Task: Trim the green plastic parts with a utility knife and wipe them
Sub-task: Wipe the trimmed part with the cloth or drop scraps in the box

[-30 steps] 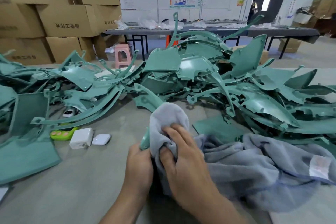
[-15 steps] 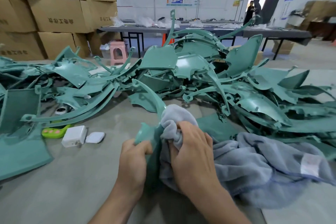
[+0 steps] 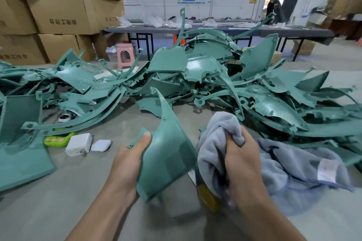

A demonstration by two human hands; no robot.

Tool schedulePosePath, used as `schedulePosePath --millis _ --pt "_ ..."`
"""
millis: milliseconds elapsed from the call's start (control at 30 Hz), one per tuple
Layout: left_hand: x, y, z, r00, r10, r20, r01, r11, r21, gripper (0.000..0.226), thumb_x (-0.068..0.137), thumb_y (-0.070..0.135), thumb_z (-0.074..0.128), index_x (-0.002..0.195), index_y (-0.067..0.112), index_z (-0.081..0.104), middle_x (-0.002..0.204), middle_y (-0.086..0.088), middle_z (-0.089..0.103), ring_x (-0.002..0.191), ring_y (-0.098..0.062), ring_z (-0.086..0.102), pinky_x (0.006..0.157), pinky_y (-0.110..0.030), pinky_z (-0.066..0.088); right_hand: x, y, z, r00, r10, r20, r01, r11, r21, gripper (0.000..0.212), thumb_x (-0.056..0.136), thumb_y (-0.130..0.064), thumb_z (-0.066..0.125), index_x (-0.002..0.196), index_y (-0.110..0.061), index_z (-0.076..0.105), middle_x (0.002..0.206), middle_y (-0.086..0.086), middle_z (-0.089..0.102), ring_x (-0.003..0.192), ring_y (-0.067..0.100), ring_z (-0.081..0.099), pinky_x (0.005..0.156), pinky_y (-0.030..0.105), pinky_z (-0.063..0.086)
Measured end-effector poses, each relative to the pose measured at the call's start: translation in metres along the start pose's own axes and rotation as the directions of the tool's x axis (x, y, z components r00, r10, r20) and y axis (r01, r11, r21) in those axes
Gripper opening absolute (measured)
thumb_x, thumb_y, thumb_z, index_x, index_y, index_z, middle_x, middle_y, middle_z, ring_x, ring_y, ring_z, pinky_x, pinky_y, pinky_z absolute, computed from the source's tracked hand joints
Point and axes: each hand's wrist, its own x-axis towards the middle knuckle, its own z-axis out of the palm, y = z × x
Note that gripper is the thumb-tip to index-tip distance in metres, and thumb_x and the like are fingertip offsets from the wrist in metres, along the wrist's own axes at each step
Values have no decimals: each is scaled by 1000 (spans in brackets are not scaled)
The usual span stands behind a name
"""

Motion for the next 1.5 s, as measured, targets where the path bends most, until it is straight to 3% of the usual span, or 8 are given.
schedulePosePath --millis 200,333,500,867,1000,1133,1233,1500 --pt "-5 -10 9 960 275 58 -266 820 507 54 67 75 64 59 21 69 54 12 62 47 -7 55 44 -20 39 -9 -14 -7 741 125 659 -377 890 256 21 92 -35 69 85 -18 78 71 7 74 63 22 73 51 32 59" --pt "-7 -16 9 864 495 92 -376 511 773 58 72 83 46 113 51 69 85 20 73 77 1 63 64 -17 44 -15 3 12 875 200 440 -284 950 133 53 77 -37 73 106 6 62 107 47 57 92 62 58 83 68 54" --pt "-19 -13 13 711 572 409 -604 198 772 83 70 53 57 151 39 47 163 20 29 151 0 20 121 -32 23 -6 -1 14 950 294 105 -312 913 265 35 96 -24 68 70 -15 48 56 -1 33 52 13 36 46 22 34" --pt "-32 -13 21 516 314 797 -820 -87 565 109 65 46 62 162 40 13 170 17 7 156 -5 3 126 -34 8 -4 -11 -6 888 317 332 -411 871 269 48 94 -37 69 115 6 66 110 30 70 109 40 69 104 62 48" --pt "-33 -23 22 476 518 710 -851 69 520 79 88 23 57 159 40 28 162 23 32 148 0 32 117 -17 28 -2 -20 -25 786 269 556 -512 788 343 48 82 -39 74 116 -5 73 112 20 75 102 34 74 89 49 59" --pt "-33 -24 18 724 667 177 -629 531 568 9 86 47 69 90 54 67 77 28 69 65 13 61 56 -4 43 9 -27 -42 881 209 424 -336 908 250 32 75 -30 75 100 -11 72 88 9 79 77 22 78 58 32 61" --pt "-22 -17 15 829 548 -111 -493 810 318 24 72 32 68 84 52 72 76 19 75 65 4 68 56 -15 52 13 -22 -44 976 111 189 -174 914 365 7 92 -17 71 92 -13 76 88 16 77 83 34 76 64 40 61" --pt "-23 -23 18 847 434 307 -515 812 272 27 68 9 63 92 16 74 80 -17 74 73 -29 70 59 -51 58 -46 -7 27 717 -412 562 614 755 -230 63 90 -36 58 149 -53 41 147 -45 33 139 -21 26 115 9 19"
